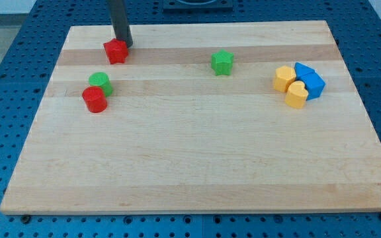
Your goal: Place the red star above the green circle
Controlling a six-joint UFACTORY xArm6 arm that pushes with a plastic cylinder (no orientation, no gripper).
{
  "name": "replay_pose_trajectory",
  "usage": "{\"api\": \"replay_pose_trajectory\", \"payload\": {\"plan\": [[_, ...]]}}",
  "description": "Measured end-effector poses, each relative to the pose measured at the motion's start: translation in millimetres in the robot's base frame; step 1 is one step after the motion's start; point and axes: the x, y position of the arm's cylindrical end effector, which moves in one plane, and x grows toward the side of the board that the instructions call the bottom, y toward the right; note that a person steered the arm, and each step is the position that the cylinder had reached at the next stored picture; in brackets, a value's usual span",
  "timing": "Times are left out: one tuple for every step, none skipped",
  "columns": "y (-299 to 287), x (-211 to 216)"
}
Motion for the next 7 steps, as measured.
{"api": "replay_pose_trajectory", "payload": {"plan": [[-4.3, 11.6], [-4.3, 26.2], [-6.0, 42.6], [-6.2, 56.6], [-6.2, 57.0], [6.1, 36.7], [51.6, 22.9]]}}
